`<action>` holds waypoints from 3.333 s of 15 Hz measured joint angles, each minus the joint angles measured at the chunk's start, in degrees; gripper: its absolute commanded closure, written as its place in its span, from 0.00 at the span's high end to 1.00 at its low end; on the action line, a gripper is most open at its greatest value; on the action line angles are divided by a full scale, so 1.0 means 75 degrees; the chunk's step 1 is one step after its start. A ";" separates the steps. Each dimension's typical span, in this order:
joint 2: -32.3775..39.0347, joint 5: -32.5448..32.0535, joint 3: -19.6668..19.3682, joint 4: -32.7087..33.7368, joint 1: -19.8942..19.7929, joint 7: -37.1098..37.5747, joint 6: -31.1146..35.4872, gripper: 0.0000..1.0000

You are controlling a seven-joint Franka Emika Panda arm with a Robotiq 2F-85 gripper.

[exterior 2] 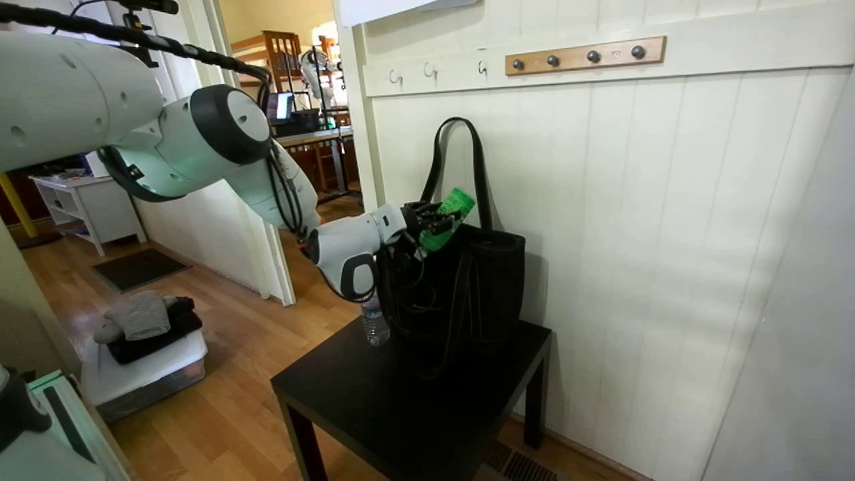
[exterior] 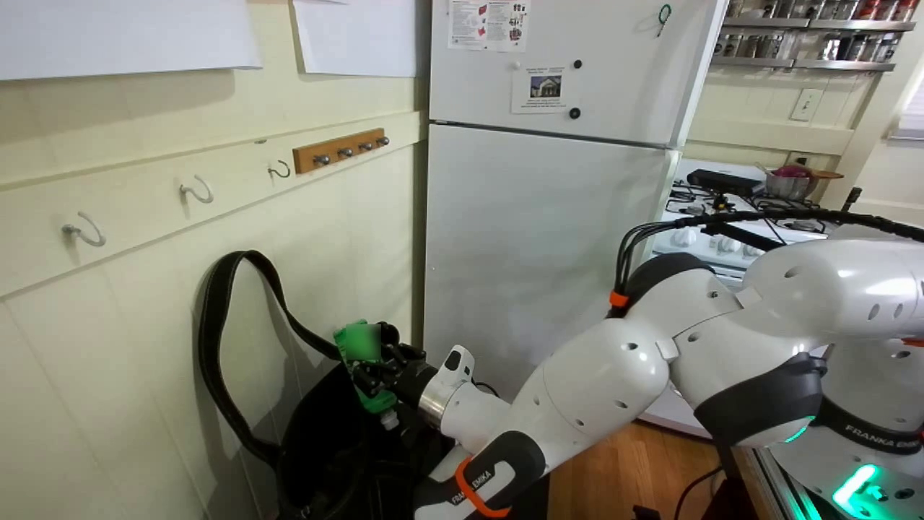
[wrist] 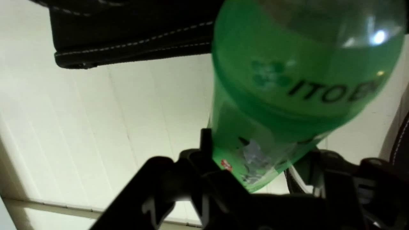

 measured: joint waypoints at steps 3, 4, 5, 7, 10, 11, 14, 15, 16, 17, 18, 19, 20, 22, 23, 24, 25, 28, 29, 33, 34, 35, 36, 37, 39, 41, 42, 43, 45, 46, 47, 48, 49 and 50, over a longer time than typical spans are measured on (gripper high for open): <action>0.0006 -0.0007 0.0028 -0.0070 -0.0001 -0.0001 0.0000 0.36; 0.0007 -0.0007 0.0029 -0.0094 -0.0002 -0.0001 0.0000 0.36; 0.0007 -0.0007 0.0029 -0.0113 -0.0006 -0.0001 0.0000 0.36; 0.0007 -0.0007 0.0028 -0.0133 -0.0016 0.0000 0.0000 0.36; 0.0007 -0.0011 0.0141 -0.0168 -0.0084 0.0000 0.0000 0.36; 0.0007 -0.0010 0.0232 -0.0181 -0.0136 0.0008 0.0000 0.36; 0.0008 0.0002 0.0528 -0.0205 -0.0340 0.0012 0.0000 0.36; 0.0007 0.0017 0.0565 -0.0208 -0.0382 0.0012 0.0000 0.36; 0.0006 0.0042 0.0569 -0.0208 -0.0404 0.0012 0.0000 0.36; 0.0005 0.0071 0.0562 -0.0208 -0.0416 0.0012 0.0000 0.36; 0.0006 0.0095 0.0550 -0.0208 -0.0422 0.0012 0.0000 0.36; 0.0006 0.0127 0.0532 -0.0208 -0.0423 0.0011 0.0000 0.36; 0.0005 0.0182 0.0494 -0.0207 -0.0412 0.0011 0.0000 0.36; -0.0003 0.0303 0.0482 -0.0198 -0.0417 0.0008 0.0000 0.36; -0.0003 0.0375 0.0485 -0.0189 -0.0417 0.0007 0.0000 0.36; -0.0003 0.0435 0.0502 -0.0177 -0.0421 0.0007 0.0000 0.36; -0.0003 0.0475 0.0544 -0.0159 -0.0441 0.0007 0.0000 0.36; -0.0003 0.0491 0.0770 -0.0054 -0.0564 0.0006 0.0000 0.36; -0.0003 0.0490 0.0823 -0.0017 -0.0592 0.0006 0.0000 0.36; -0.0004 0.0429 0.0885 0.0127 -0.0614 0.0006 0.0000 0.36; -0.0004 0.0410 0.0887 0.0170 -0.0614 0.0006 0.0000 0.36; -0.0004 0.0381 0.0894 0.0206 -0.0617 0.0006 0.0000 0.36; -0.0005 0.0353 0.0896 0.0232 -0.0616 0.0006 0.0000 0.36; -0.0005 0.0330 0.0896 0.0262 -0.0616 0.0006 0.0000 0.36; -0.0005 0.0263 0.0900 0.0305 -0.0622 0.0002 0.0000 0.36; -0.0004 0.0187 0.0925 0.0311 -0.0643 -0.0024 0.0000 0.36; -0.0004 0.0157 0.0928 0.0311 -0.0651 -0.0042 0.0000 0.36; -0.0004 0.0132 0.0928 0.0311 -0.0653 -0.0063 0.0000 0.36; -0.0002 0.0082 0.0928 0.0310 -0.0653 -0.0124 0.0000 0.36; 0.0000 0.0059 0.0933 0.0306 -0.0656 -0.0170 0.0000 0.36; 0.0001 0.0039 0.0938 0.0301 -0.0660 -0.0216 0.0000 0.36; 0.0001 0.0017 0.0946 0.0298 -0.0668 -0.0260 0.0000 0.36; 0.0001 -0.0002 0.0965 0.0297 -0.0681 -0.0317 0.0000 0.36; 0.0001 -0.0035 0.1001 0.0296 -0.0704 -0.0362 0.0000 0.36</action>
